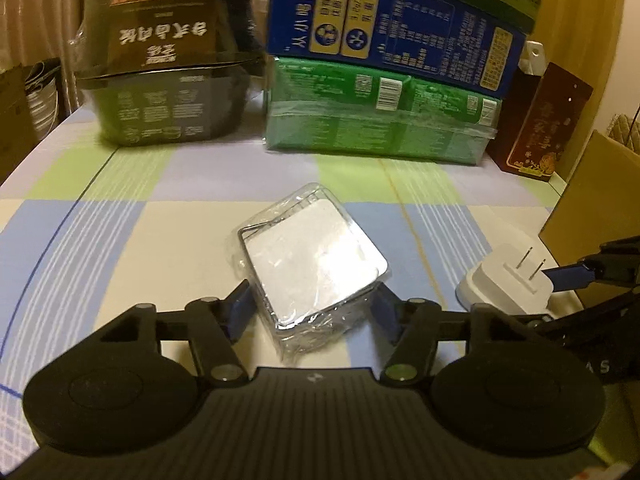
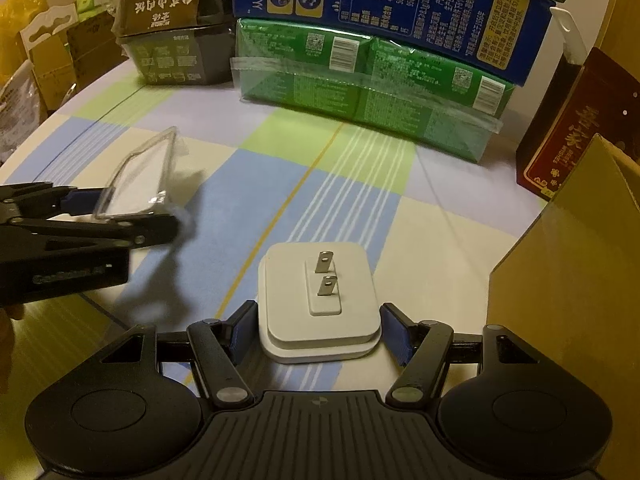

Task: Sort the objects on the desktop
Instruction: 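Grasp the clear plastic box with the left tool while the right tool grasps the white plug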

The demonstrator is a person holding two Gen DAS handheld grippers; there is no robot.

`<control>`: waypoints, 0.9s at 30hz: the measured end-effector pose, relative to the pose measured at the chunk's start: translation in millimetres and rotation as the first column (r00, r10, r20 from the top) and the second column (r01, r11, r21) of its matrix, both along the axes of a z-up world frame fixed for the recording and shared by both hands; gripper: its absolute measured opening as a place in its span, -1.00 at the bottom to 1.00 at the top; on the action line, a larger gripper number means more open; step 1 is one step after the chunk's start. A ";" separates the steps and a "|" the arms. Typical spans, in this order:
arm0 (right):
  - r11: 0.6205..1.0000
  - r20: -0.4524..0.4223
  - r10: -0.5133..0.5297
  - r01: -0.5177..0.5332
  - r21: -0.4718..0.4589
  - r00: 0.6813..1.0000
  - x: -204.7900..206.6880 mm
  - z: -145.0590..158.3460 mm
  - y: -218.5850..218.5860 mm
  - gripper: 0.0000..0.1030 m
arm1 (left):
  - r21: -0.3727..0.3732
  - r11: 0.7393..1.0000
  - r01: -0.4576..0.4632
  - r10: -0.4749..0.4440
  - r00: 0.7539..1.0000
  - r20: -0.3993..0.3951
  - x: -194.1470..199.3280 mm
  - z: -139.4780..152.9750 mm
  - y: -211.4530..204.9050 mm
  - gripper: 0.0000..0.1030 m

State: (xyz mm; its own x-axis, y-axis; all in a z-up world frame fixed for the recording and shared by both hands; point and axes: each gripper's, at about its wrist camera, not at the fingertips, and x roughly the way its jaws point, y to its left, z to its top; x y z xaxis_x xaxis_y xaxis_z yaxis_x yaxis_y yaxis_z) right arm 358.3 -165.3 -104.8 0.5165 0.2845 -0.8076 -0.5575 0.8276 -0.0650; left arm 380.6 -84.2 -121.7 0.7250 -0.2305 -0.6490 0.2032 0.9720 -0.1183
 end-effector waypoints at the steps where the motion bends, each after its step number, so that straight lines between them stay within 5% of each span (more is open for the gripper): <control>1: 1.000 -0.002 0.002 -0.002 -0.001 1.000 -1.4 0.0 0.3 0.22 | 0.008 1.000 0.004 -0.004 1.000 -0.002 -2.7 0.3 3.1 0.04; 13: 0.999 -0.073 0.039 -0.037 0.036 0.997 -65.8 13.6 -0.6 0.22 | 0.095 0.988 0.120 -0.112 0.990 -0.085 -88.4 12.4 32.1 0.03; 20: 0.987 -0.151 -0.065 0.085 0.134 0.986 -126.0 21.1 -25.0 0.22 | 0.144 0.975 0.171 -0.156 0.982 -0.107 -158.2 17.3 37.7 0.08; 24: 0.987 -0.122 -0.067 0.083 0.135 0.990 -142.3 27.3 -27.4 0.22 | 0.182 0.974 0.131 -0.126 0.991 -0.040 -173.9 18.5 38.9 0.70; 27: 0.988 -0.079 -0.083 0.092 0.121 0.993 -143.1 30.2 -29.0 0.22 | 0.184 0.977 0.107 -0.101 0.994 -0.041 -175.4 15.1 36.7 0.70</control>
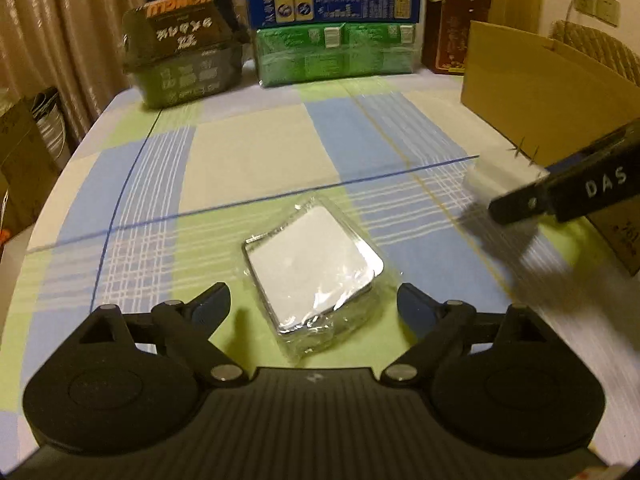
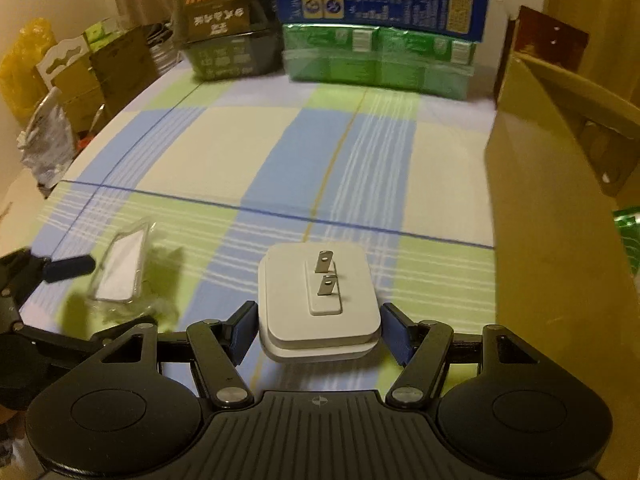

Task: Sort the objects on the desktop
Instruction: 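Grasp the clear plastic box with the left tool while the right tool grasps the white plug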

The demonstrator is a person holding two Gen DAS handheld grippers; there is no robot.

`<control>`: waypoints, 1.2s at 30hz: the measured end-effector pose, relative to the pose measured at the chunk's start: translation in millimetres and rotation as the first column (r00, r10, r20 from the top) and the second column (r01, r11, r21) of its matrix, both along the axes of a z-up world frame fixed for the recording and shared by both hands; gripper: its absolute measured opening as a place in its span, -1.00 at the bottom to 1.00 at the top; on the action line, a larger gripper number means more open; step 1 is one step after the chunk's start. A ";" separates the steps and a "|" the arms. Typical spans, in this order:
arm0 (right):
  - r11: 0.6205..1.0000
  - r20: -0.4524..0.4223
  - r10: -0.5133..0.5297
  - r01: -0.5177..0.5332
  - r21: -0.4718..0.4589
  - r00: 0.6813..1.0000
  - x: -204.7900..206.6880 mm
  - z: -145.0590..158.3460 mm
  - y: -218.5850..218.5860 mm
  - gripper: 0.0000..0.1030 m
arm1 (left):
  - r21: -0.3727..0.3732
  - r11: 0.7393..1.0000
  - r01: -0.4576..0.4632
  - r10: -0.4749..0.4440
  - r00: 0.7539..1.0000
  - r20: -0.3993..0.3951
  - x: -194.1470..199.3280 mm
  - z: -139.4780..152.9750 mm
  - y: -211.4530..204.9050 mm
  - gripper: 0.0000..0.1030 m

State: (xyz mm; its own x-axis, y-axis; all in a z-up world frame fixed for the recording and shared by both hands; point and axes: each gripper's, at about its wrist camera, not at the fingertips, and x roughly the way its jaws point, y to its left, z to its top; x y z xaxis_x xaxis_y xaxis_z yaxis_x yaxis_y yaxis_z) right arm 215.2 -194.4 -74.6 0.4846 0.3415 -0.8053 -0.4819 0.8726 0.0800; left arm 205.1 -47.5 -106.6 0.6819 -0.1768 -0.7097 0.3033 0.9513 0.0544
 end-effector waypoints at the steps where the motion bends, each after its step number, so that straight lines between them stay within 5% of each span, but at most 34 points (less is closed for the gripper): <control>1: 1.000 -0.017 -0.006 0.006 0.010 1.000 0.4 -3.0 -1.1 0.22 | -0.003 1.000 -0.019 0.019 1.000 -0.001 0.3 -1.0 -0.2 0.70; 8: 0.999 -0.031 0.043 -0.043 -0.014 0.999 -3.6 -17.5 4.8 0.22 | -0.035 0.997 -0.075 0.075 0.997 -0.001 13.8 -4.0 -3.6 0.61; 10: 0.999 -0.036 0.043 -0.043 -0.012 0.998 -3.0 -19.4 4.5 0.22 | -0.050 0.996 -0.074 0.073 0.997 -0.020 15.9 -7.5 -2.4 0.26; 14: 0.999 -0.030 0.046 -0.047 -0.008 0.998 -2.5 -19.3 3.3 0.22 | -0.030 0.998 -0.056 0.055 0.998 -0.004 12.5 -6.3 -3.9 0.11; 20: 0.998 0.005 0.061 -0.061 -0.007 0.998 -9.5 -12.6 4.5 0.22 | -0.002 1.000 -0.028 0.028 1.000 0.007 1.2 4.2 -7.7 0.11; 36: 0.998 0.055 -0.015 0.012 0.055 0.998 -49.6 15.9 -21.8 0.21 | -0.091 0.993 -0.072 0.078 0.995 0.062 -45.6 51.5 -12.1 0.11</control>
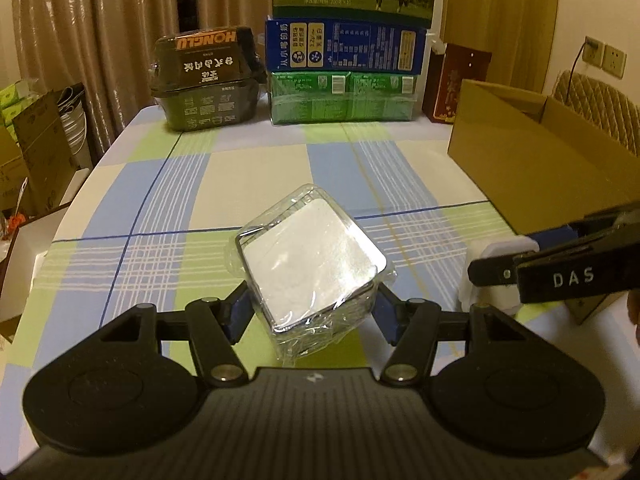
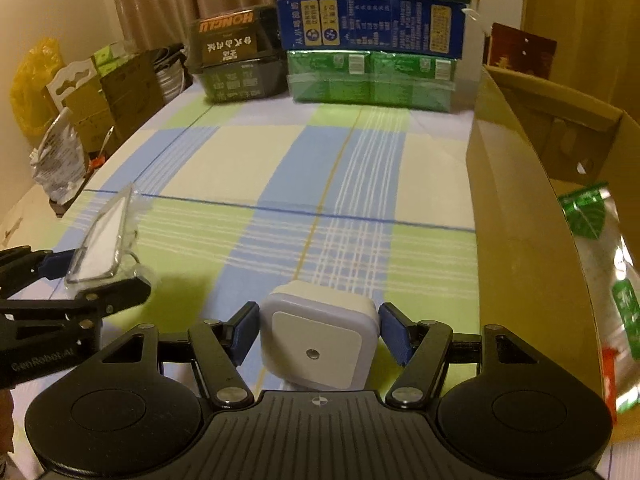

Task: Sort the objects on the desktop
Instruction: 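Grasp the clear plastic box with the left tool while the right tool grasps the white plug, then lift and carry the clear box and white plug over the cardboard box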

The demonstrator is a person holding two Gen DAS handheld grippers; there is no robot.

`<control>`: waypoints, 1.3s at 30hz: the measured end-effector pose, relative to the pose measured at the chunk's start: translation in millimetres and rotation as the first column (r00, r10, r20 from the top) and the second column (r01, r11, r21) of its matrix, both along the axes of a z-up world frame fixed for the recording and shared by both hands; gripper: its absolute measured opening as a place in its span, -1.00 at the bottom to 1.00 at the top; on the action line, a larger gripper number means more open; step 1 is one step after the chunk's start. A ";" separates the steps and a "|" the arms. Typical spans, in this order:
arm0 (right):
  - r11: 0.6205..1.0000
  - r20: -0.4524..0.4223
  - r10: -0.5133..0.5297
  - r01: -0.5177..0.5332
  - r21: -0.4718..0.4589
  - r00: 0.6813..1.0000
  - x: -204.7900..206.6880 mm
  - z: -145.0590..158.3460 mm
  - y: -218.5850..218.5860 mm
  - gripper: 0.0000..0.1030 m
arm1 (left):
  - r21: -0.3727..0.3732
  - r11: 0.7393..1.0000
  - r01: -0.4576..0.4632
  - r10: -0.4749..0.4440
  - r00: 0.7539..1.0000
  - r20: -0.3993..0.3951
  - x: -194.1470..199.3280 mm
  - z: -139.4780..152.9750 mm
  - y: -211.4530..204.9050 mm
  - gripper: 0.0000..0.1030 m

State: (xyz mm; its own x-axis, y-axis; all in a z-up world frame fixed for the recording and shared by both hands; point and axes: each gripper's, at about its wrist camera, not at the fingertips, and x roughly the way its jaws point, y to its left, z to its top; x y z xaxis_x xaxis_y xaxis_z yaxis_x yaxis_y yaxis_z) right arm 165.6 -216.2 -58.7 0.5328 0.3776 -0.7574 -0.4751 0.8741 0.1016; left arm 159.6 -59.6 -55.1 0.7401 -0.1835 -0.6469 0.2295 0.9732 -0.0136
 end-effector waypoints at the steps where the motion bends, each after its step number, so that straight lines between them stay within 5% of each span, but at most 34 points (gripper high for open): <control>1: 1.000 -0.004 -0.004 0.004 0.001 1.000 -2.3 -0.7 -1.2 0.21 | -0.006 1.000 -0.003 0.003 1.000 0.001 -2.8 0.6 0.4 0.11; 39: 0.995 0.086 -0.020 0.012 0.094 0.996 -29.4 17.0 -8.4 0.21 | -0.078 0.997 0.000 0.002 0.999 0.035 -22.4 6.6 2.4 0.11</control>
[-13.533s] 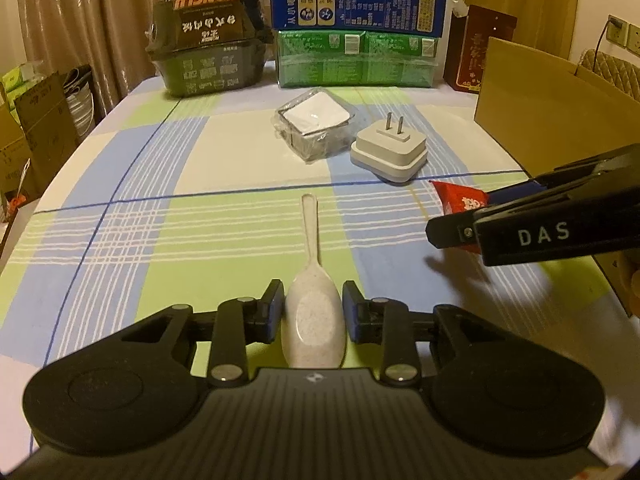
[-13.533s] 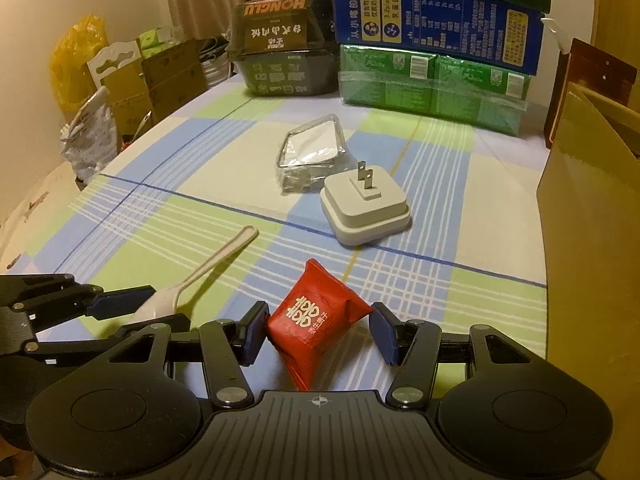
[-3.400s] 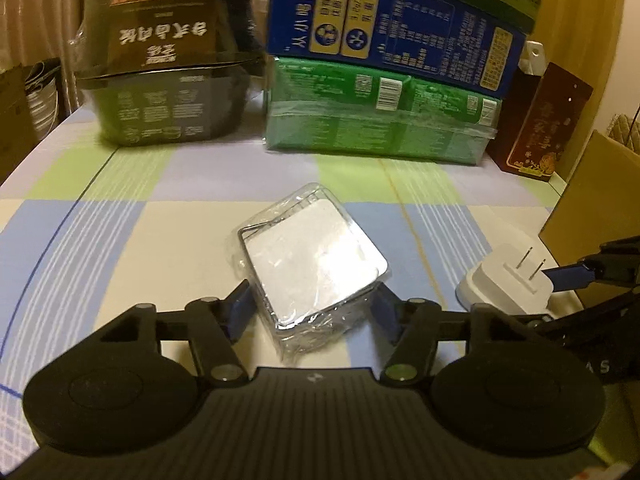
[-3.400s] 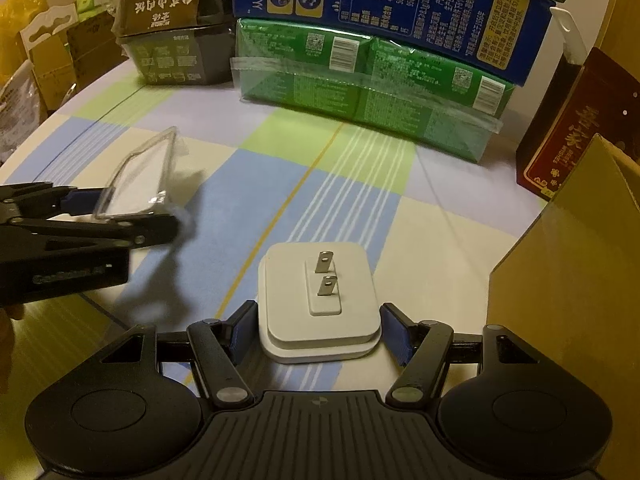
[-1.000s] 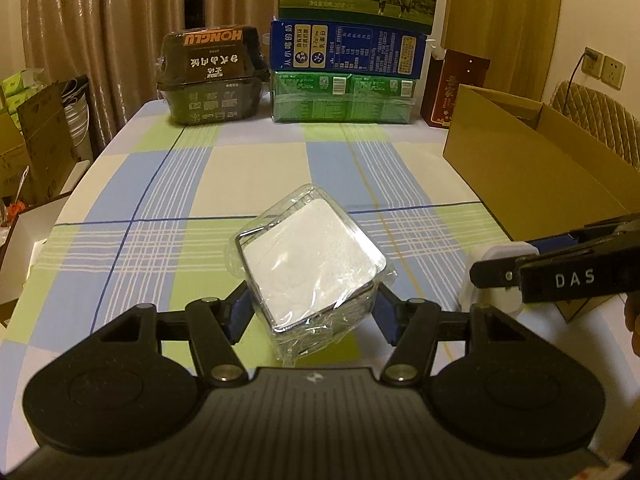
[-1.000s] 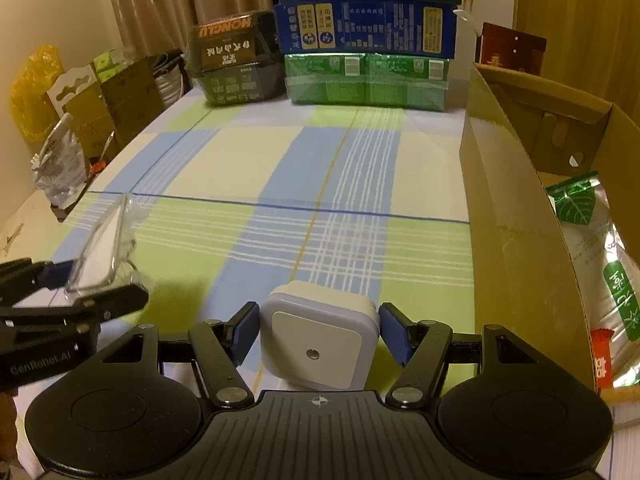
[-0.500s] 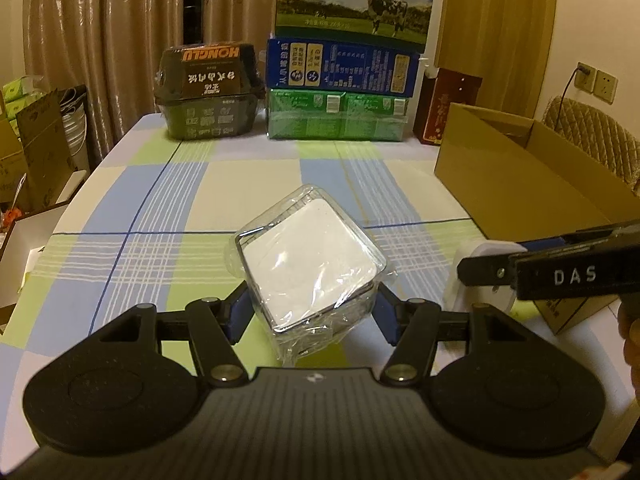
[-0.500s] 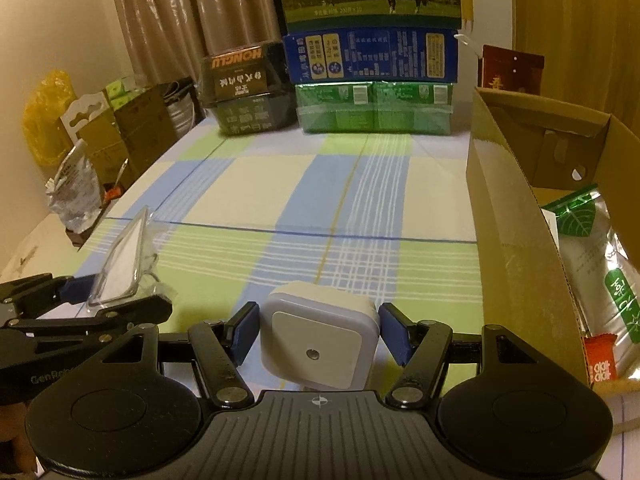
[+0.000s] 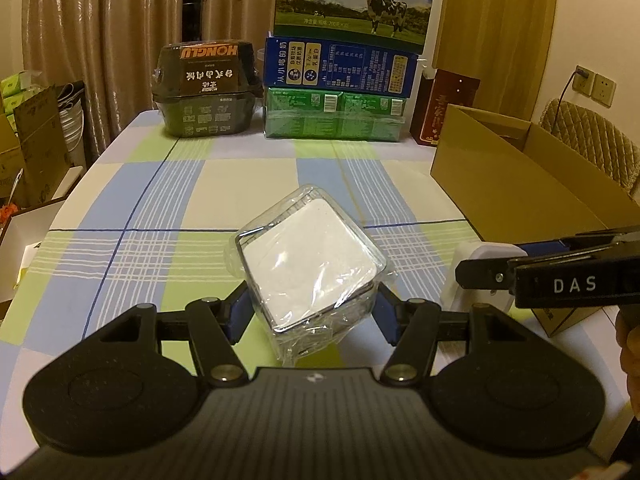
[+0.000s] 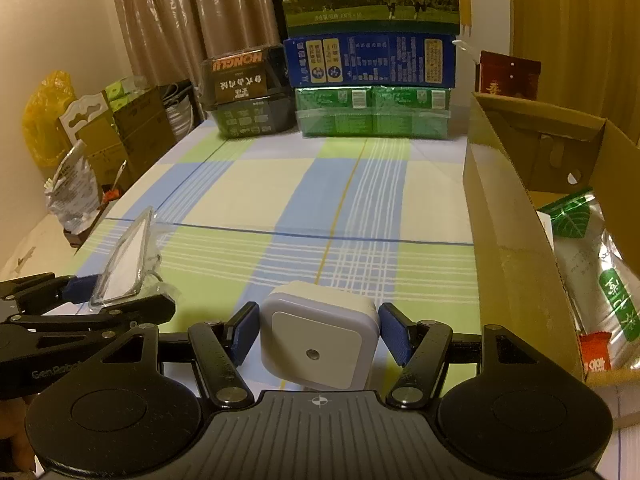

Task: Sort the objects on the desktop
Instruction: 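Lift and carry the clear box and white plug over the cardboard box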

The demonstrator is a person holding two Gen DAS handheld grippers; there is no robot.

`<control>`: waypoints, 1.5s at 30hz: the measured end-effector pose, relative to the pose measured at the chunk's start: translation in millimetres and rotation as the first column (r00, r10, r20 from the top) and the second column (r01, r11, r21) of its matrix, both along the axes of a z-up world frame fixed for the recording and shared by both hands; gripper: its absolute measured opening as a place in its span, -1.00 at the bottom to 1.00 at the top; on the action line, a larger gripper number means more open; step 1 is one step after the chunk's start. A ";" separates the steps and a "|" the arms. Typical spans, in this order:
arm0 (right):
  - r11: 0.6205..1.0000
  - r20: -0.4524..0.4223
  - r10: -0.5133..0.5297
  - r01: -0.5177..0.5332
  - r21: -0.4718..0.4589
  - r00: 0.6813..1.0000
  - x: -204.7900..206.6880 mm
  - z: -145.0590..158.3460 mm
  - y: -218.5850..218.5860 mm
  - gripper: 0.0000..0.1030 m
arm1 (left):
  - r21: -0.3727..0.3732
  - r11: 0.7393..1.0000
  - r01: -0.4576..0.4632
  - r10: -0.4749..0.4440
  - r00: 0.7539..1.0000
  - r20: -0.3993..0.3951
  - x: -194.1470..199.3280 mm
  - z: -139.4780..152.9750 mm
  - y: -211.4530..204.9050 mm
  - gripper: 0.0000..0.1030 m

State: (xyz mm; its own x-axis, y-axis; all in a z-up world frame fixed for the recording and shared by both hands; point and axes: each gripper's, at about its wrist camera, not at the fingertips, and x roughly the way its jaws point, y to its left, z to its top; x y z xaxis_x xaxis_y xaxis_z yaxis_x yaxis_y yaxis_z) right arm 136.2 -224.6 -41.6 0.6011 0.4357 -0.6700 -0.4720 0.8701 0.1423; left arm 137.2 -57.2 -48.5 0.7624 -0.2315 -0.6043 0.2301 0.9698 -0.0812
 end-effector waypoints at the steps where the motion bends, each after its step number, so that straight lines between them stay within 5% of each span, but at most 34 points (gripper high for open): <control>1: 1.000 0.001 -0.002 0.002 0.003 1.000 -1.4 0.2 -0.4 0.21 | 0.003 1.000 0.002 -0.002 1.000 -0.001 -0.8 -0.2 0.0 0.11; 14: 0.999 0.004 -0.012 0.012 0.036 1.000 -21.7 14.3 -4.1 0.21 | 0.014 1.000 0.012 -0.012 1.000 0.015 -13.1 14.9 -6.7 0.11; 25: 0.997 0.039 -0.024 0.021 0.072 0.999 -50.5 61.7 -32.5 0.21 | 0.024 0.999 0.023 -0.024 0.999 0.044 -42.8 51.7 -18.2 0.11; 45: 0.984 0.128 -0.172 0.166 0.057 0.977 -72.1 131.9 -157.6 0.21 | -0.003 0.975 0.223 -0.222 0.971 0.090 -67.0 105.8 -131.1 0.11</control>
State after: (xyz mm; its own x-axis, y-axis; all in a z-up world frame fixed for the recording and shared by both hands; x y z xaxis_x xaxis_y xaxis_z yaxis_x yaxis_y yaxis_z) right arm 64.1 -382.2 90.2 0.7502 0.3482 -0.5621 -0.3357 0.9330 0.1299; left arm 70.2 -188.3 57.3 0.7414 -0.4089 -0.5322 0.4468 0.8924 -0.0632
